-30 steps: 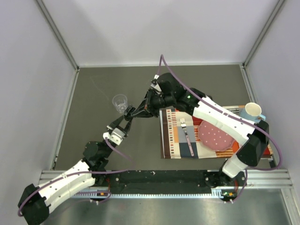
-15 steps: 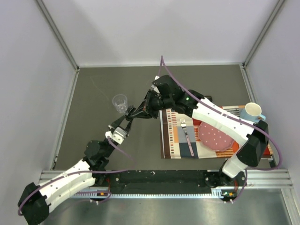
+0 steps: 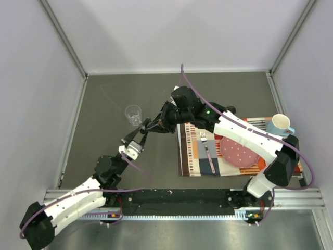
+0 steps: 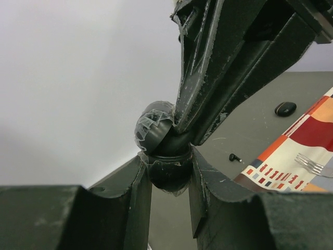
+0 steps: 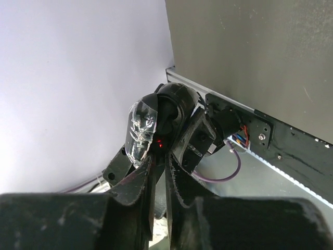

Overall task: Insert the wireless bluetooth earbuds into the charging case
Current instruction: Place the earbud in the charging case.

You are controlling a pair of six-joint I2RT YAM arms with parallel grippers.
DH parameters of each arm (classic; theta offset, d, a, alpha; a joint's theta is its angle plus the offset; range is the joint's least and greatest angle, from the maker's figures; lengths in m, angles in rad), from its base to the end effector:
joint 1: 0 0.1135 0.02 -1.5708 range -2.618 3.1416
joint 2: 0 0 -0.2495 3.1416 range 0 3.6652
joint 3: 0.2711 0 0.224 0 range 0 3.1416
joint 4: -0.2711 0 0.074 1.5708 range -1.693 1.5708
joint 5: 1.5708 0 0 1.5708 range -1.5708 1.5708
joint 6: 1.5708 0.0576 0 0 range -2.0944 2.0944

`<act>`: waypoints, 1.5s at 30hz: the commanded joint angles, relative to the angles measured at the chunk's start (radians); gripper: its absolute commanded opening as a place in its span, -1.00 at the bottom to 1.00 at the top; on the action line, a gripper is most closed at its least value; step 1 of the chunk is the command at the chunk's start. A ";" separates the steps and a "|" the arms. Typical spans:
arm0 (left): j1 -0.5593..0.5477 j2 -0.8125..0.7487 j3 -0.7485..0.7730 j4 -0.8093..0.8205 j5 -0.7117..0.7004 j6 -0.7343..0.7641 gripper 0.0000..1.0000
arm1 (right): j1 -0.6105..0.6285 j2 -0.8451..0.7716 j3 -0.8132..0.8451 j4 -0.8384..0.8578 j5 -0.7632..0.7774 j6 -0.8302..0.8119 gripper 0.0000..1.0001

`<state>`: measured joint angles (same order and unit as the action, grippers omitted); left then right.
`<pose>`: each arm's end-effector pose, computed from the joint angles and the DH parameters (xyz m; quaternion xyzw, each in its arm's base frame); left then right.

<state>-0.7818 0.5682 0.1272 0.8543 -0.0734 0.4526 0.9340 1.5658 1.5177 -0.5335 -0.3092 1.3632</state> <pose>0.1100 -0.1033 0.2627 0.2913 0.4635 -0.1173 0.8286 0.1910 0.2877 0.3417 0.1138 0.8653 0.4834 0.0686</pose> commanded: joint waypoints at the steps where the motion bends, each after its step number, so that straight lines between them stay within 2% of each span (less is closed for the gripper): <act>1: -0.004 -0.004 0.038 0.131 -0.006 0.017 -1.00 | 0.005 -0.027 -0.007 -0.029 0.059 0.002 -0.50; 4: -0.004 -0.007 0.035 0.131 -0.002 0.011 -1.00 | 0.005 -0.024 0.001 -0.031 0.055 -0.006 -0.25; 6: -0.004 -0.008 0.032 0.131 0.001 0.006 -1.00 | 0.005 -0.024 0.009 -0.031 0.056 -0.012 -0.15; 14: -0.004 -0.040 0.022 0.092 0.007 -0.021 -1.00 | 0.005 -0.032 0.076 -0.031 0.074 -0.090 -0.14; 21: -0.004 -0.051 0.009 0.077 0.021 -0.058 -1.00 | 0.005 -0.038 0.121 -0.029 0.073 -0.145 -0.02; 31: -0.004 -0.054 0.000 0.072 0.029 -0.120 -1.00 | 0.006 -0.029 0.139 -0.014 0.042 -0.206 -0.02; 39: -0.004 -0.090 -0.021 0.065 0.038 -0.250 -1.00 | 0.006 -0.069 0.130 0.015 0.025 -0.315 -0.02; 45: -0.004 -0.122 -0.011 0.058 0.151 -0.359 -1.00 | 0.006 -0.061 0.137 0.027 -0.016 -0.403 -0.01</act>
<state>-0.7818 0.4725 0.1085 0.8680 -0.0181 0.1978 0.9340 1.5421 1.6108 -0.5594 -0.2916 1.0546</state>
